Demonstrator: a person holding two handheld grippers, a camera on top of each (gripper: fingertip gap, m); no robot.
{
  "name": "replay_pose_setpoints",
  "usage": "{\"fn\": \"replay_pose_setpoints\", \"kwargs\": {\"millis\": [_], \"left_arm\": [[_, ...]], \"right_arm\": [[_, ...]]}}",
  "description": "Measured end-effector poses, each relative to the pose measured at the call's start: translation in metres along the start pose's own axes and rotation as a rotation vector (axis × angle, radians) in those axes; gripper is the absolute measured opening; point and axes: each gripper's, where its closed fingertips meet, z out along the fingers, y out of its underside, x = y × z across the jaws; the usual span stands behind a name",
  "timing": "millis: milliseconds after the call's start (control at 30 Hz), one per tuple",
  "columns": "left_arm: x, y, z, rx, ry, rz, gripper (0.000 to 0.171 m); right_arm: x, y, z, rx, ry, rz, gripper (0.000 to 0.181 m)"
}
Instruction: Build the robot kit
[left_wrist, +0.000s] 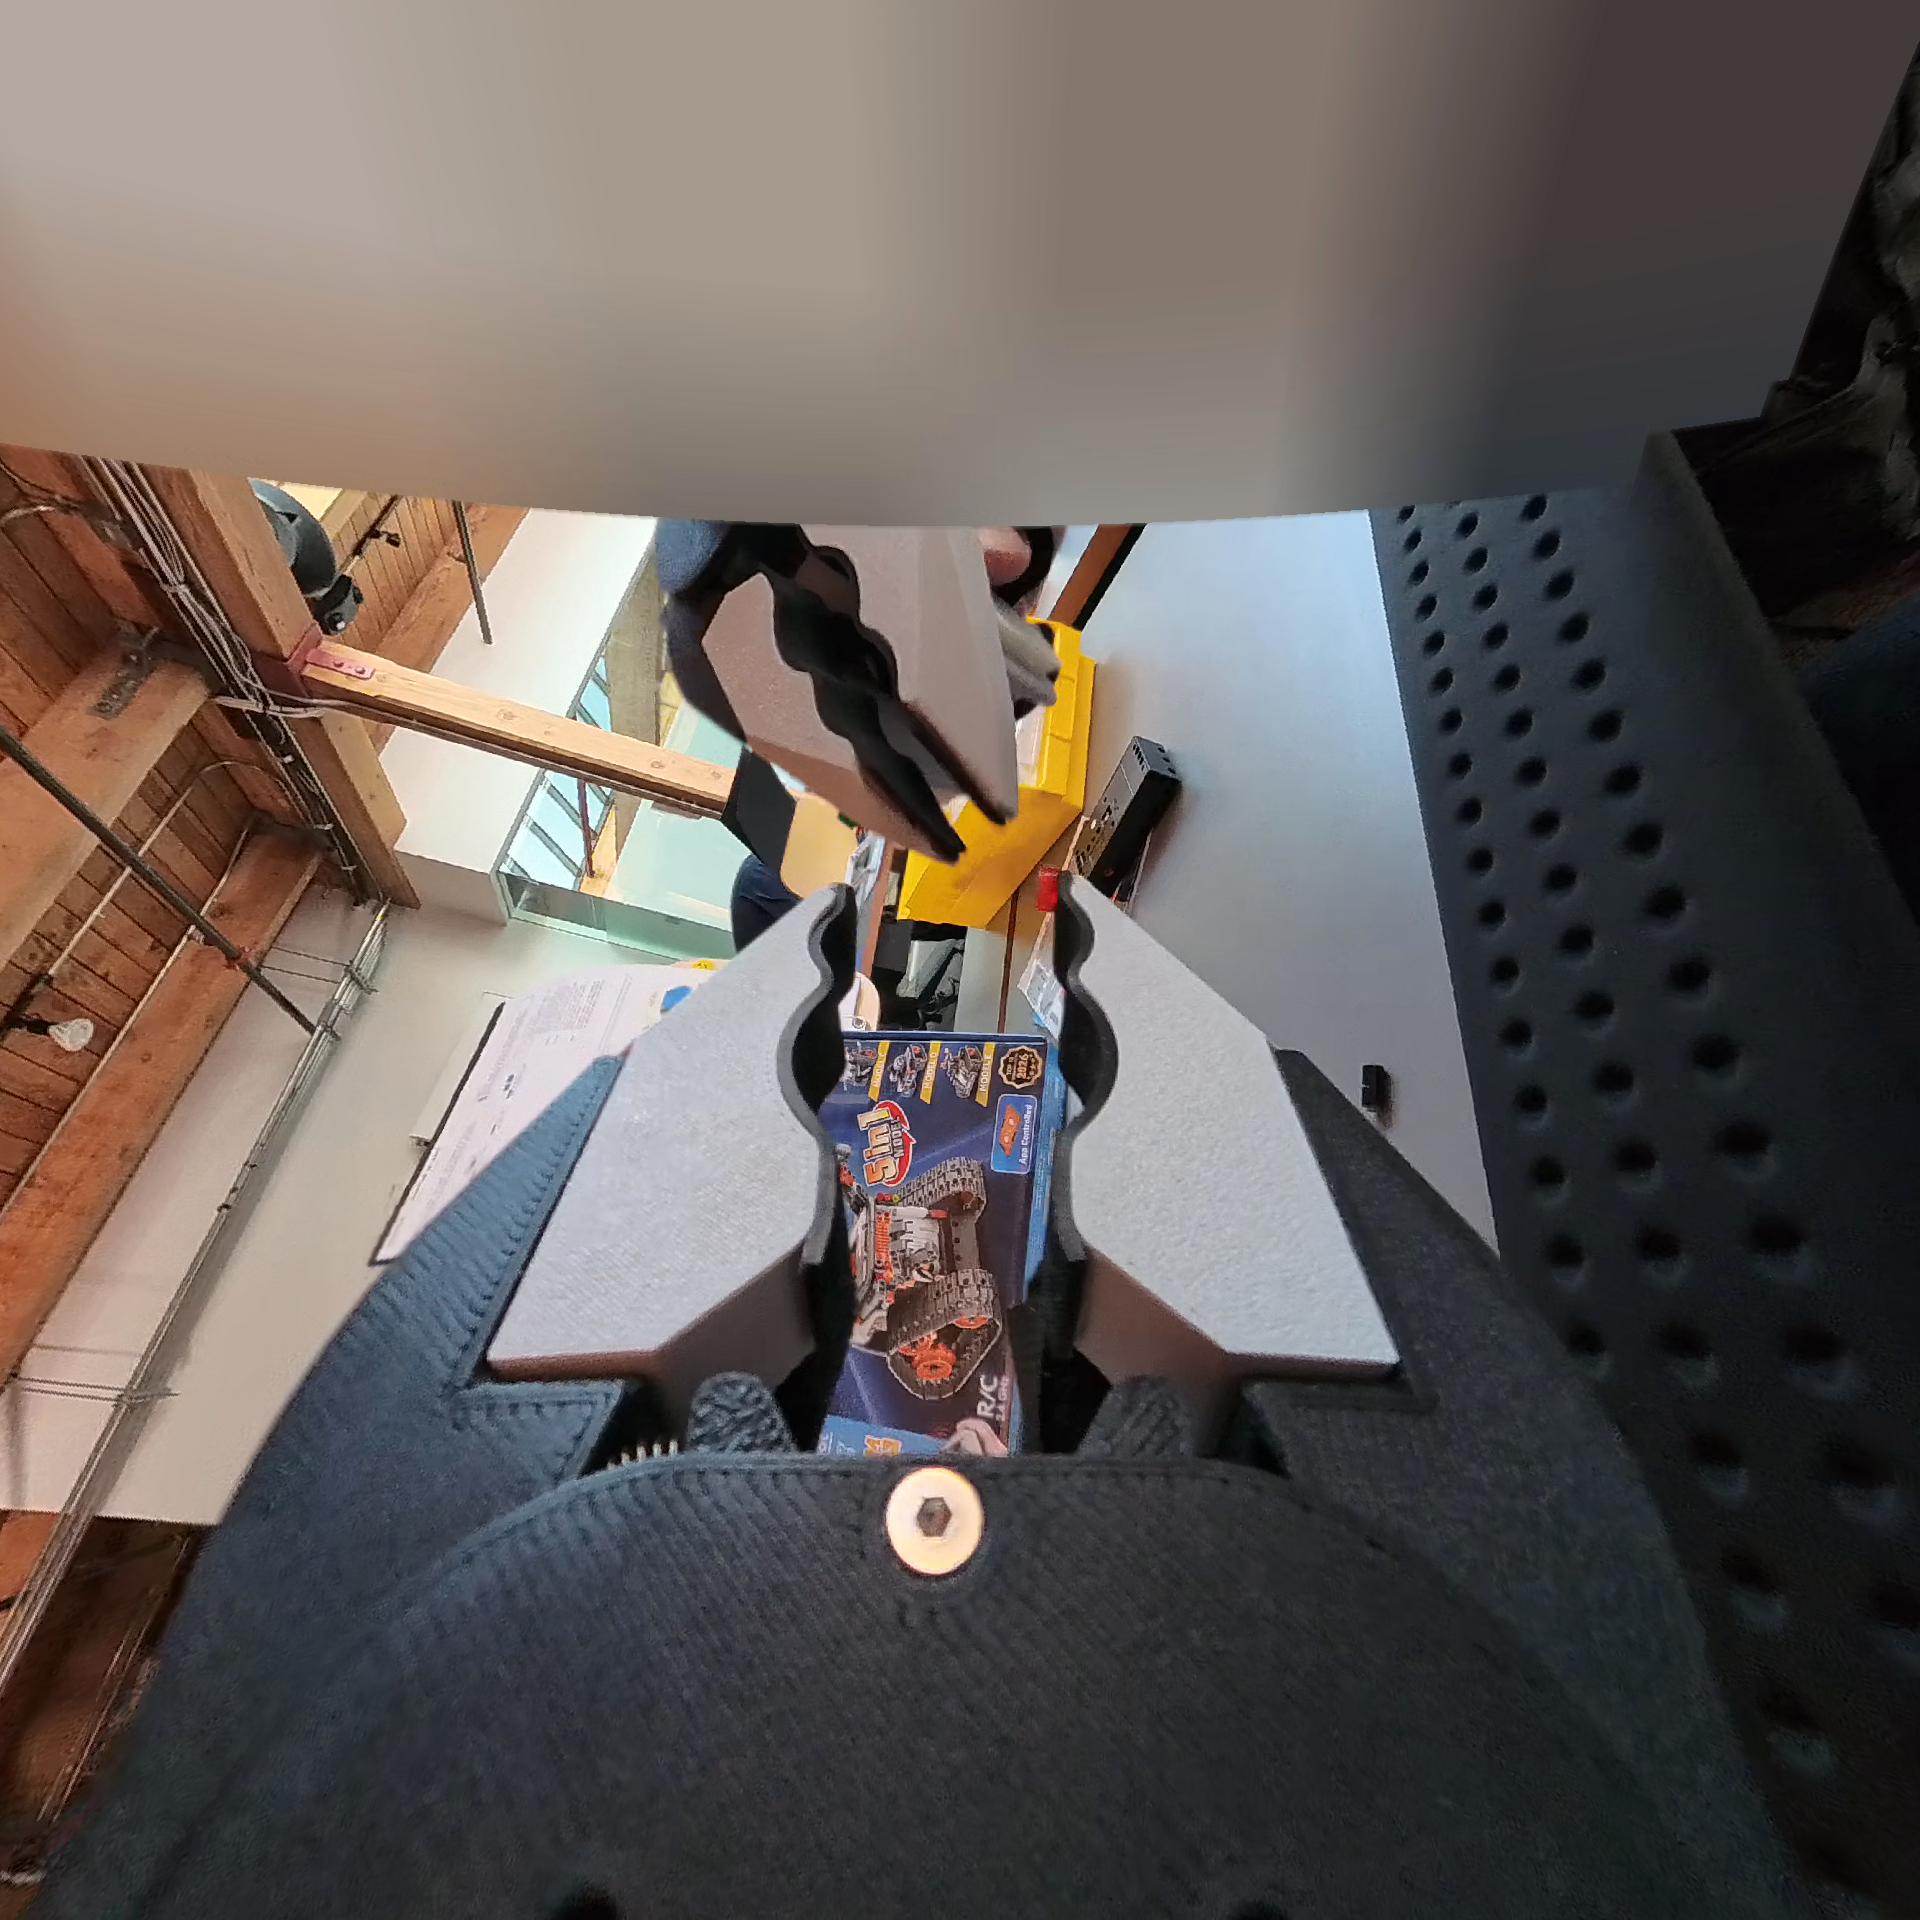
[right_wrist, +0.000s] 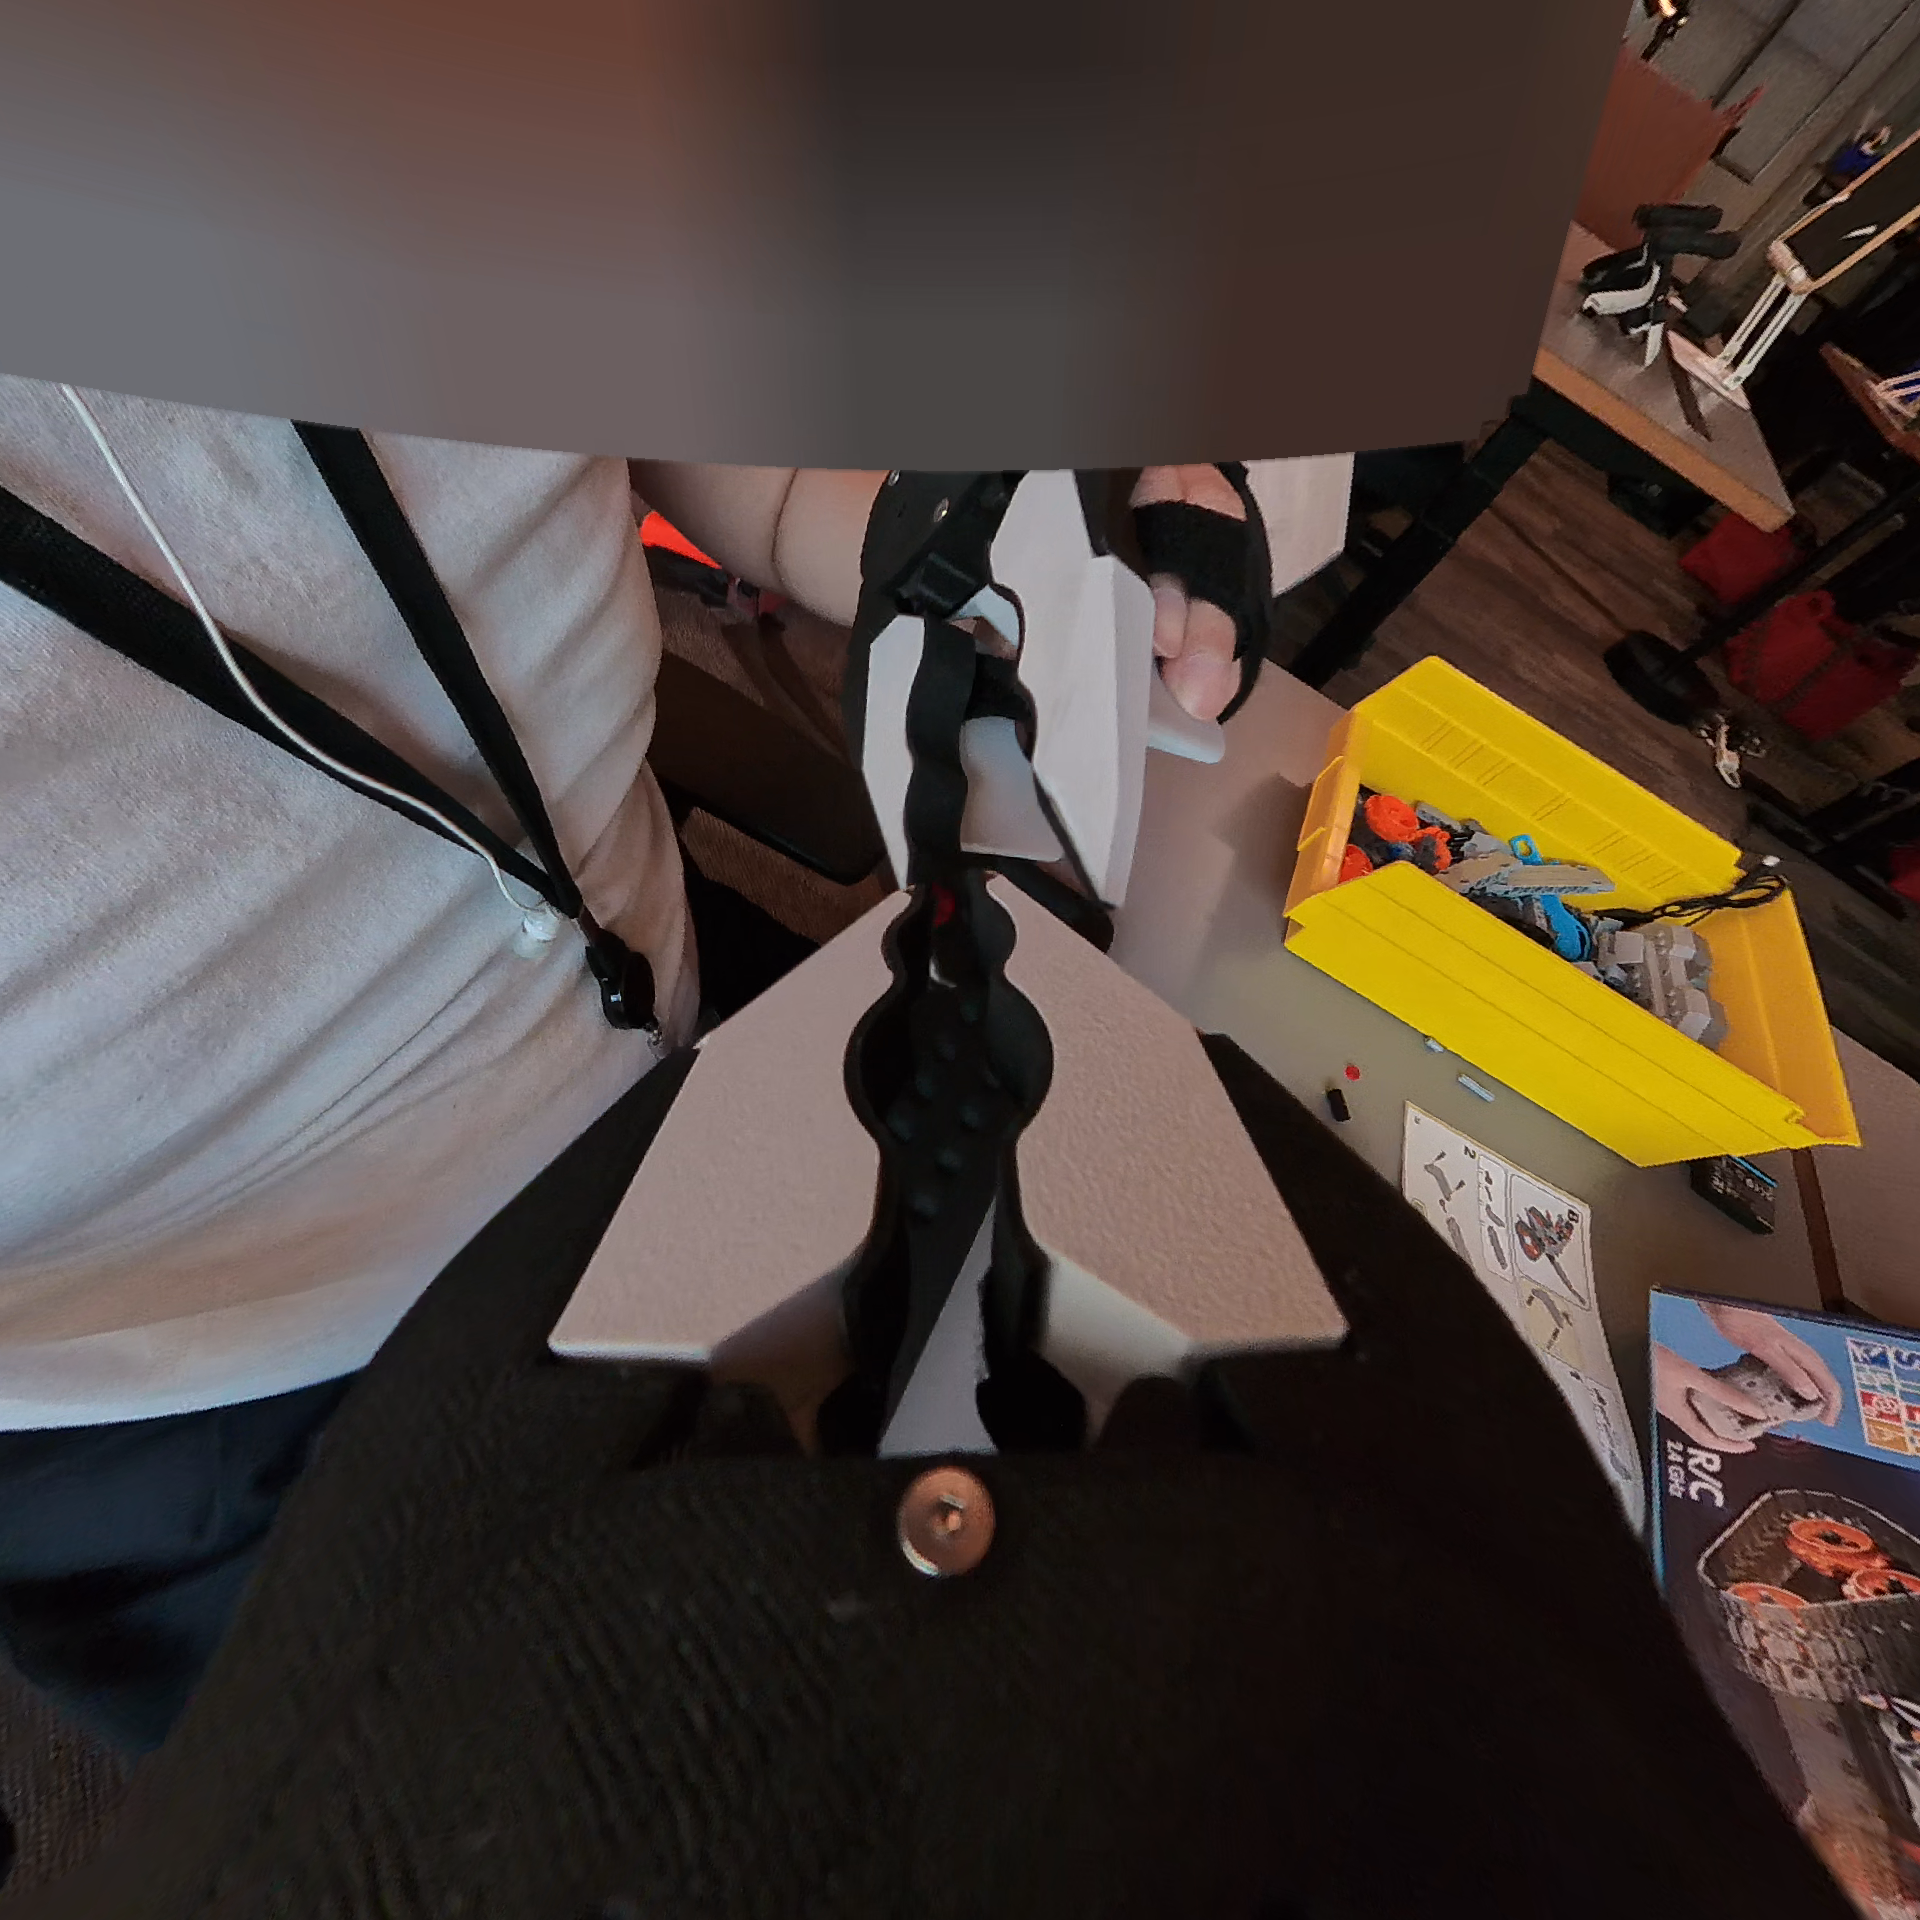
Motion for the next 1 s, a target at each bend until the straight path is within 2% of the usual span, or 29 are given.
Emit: {"fn": "replay_pose_setpoints", "kwargs": {"millis": [67, 133, 167, 233, 300, 333, 433, 633, 733, 833, 933, 1000], "left_arm": [[-0.001, 0.006, -0.003, -0.018, -0.01, -0.006, 0.036], [-0.003, 0.015, -0.008, -0.051, -0.023, -0.005, 0.035], [-0.003, 0.02, -0.011, -0.068, -0.029, -0.008, 0.035], [-0.004, 0.029, -0.016, -0.094, -0.04, -0.016, 0.036], [-0.003, 0.036, -0.02, -0.113, -0.041, -0.025, 0.035], [-0.001, 0.039, -0.02, -0.121, -0.039, -0.028, 0.035], [0.004, 0.045, -0.019, -0.143, -0.025, -0.024, 0.035], [0.01, 0.05, -0.015, -0.164, -0.003, -0.022, 0.036], [0.011, 0.053, -0.014, -0.161, -0.001, -0.037, 0.035], [0.013, 0.055, -0.012, -0.154, 0.007, -0.051, 0.036], [0.016, 0.057, -0.009, -0.135, 0.034, -0.073, 0.037], [0.018, 0.06, -0.007, -0.136, 0.059, -0.08, 0.039]], "right_arm": [[0.008, 0.004, -0.011, 0.01, 0.069, 0.037, 0.009], [0.032, 0.028, -0.031, 0.009, 0.231, 0.189, 0.01], [0.044, 0.05, -0.041, 0.014, 0.313, 0.311, 0.01], [0.061, 0.114, -0.054, 0.011, 0.447, 0.601, 0.013], [0.051, 0.174, -0.045, -0.031, 0.438, 0.802, 0.02], [0.043, 0.195, -0.037, -0.066, 0.431, 0.837, 0.022], [0.029, 0.235, -0.015, -0.193, 0.418, 0.802, 0.026], [0.024, 0.255, 0.003, -0.302, 0.358, 0.744, 0.026], [0.025, 0.256, 0.009, -0.31, 0.346, 0.724, 0.026], [0.027, 0.256, 0.011, -0.317, 0.334, 0.702, 0.009], [0.027, 0.246, 0.012, -0.352, 0.321, 0.533, 0.009], [0.031, 0.217, 0.009, -0.354, 0.336, 0.319, 0.007]]}}
